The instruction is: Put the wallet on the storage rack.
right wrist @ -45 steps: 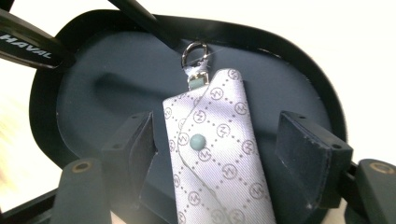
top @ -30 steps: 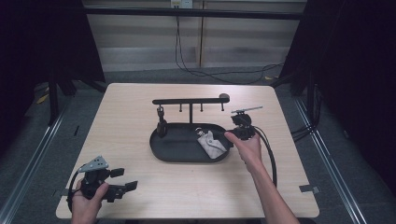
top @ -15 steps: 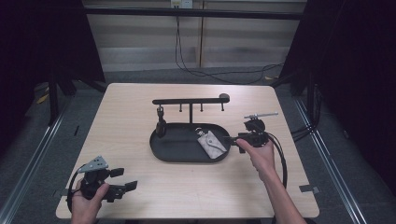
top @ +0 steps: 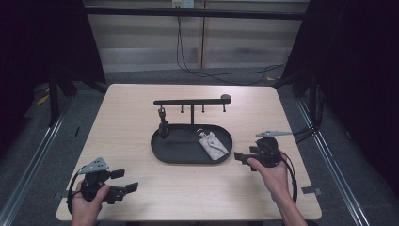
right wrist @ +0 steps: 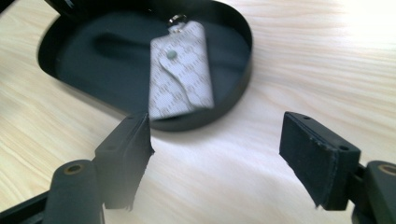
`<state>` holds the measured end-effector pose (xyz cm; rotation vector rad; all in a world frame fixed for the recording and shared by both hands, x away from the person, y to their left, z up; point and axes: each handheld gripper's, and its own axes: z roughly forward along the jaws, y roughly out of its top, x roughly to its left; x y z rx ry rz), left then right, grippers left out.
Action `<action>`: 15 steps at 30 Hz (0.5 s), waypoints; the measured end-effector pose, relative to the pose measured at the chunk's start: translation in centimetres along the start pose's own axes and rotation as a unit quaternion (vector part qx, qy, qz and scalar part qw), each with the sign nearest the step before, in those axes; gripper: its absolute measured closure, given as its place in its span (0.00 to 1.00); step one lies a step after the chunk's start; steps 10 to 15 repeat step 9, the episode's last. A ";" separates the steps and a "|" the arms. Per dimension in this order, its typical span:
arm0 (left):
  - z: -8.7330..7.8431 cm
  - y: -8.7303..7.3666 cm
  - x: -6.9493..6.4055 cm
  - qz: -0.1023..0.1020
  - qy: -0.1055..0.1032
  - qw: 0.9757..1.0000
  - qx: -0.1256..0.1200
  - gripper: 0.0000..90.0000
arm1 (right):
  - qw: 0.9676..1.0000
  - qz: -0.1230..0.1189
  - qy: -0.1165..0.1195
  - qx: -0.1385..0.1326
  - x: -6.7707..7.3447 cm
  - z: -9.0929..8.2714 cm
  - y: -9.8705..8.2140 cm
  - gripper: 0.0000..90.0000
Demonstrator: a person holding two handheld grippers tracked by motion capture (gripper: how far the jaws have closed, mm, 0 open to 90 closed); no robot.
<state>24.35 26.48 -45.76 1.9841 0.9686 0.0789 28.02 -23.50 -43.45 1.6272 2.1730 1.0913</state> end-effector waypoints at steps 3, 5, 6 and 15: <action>0.0 0.0 0.0 0.001 0.000 1.000 0.000 0.20 | 1.000 -0.009 -0.009 -0.009 -0.1 -0.8 -1.2 0.27; 0.0 0.0 0.0 0.000 0.002 1.000 0.001 0.20 | 0.999 -0.020 -0.023 -0.012 -0.3 -1.1 -2.2 0.26; 0.0 0.0 0.0 -0.001 0.003 1.000 0.002 0.20 | 0.999 -0.021 -0.033 -0.010 -0.6 -1.2 -2.8 0.25; 0.1 0.0 0.1 0.000 0.004 1.000 0.005 0.20 | 0.999 -0.012 -0.036 -0.004 -1.9 -1.1 -3.8 0.23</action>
